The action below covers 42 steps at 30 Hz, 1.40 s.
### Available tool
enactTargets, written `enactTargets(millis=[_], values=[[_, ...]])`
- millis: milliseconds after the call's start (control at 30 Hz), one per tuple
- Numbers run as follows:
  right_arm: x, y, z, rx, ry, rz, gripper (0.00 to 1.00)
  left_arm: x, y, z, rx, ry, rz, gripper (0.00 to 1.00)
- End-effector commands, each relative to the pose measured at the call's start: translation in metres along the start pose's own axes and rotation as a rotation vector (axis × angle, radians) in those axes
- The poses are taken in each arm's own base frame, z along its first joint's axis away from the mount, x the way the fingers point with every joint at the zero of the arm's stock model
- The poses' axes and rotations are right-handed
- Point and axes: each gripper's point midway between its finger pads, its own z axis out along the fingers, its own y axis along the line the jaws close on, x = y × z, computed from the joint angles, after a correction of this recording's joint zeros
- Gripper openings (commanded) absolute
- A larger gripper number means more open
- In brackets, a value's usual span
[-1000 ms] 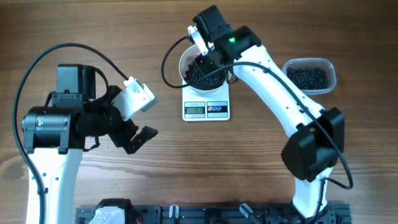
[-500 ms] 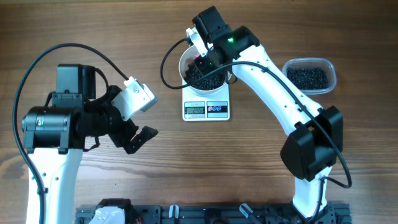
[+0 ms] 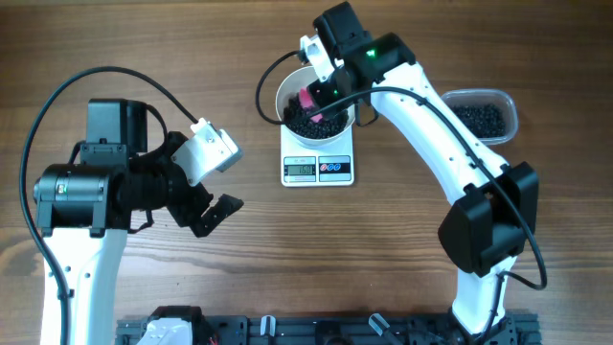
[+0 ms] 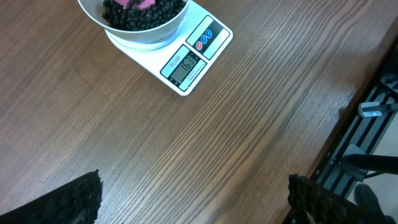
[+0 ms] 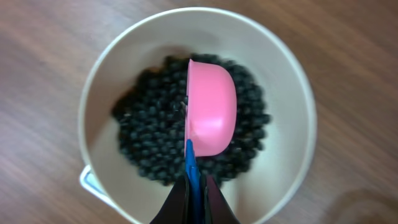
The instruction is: Scoop item into bowl and weigh 150g on scale
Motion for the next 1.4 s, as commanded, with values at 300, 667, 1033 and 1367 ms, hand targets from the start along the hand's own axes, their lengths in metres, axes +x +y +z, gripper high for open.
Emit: enactTargets(millis=[300,667,1033,1367], values=[[-0.031,-0.026,-0.074,0.156,-0.19,0.023,0.04,-0.005,0.001,-0.006,-0.016,-0.023,0.021,1.0],[-0.026,-0.017,-0.083,0.128,-0.186,0.023,0.04,-0.005,0.001,-0.006,-0.016,-0.023,0.021,1.0],[-0.024,-0.005,-0.086,0.072,-0.184,0.05,0.04,-0.005,0.001,-0.006,-0.016,-0.023,0.021,1.0],[-0.022,-0.001,-0.086,0.084,-0.183,0.069,0.04,-0.005,0.001,-0.006,-0.016,-0.023,0.021,1.0]])
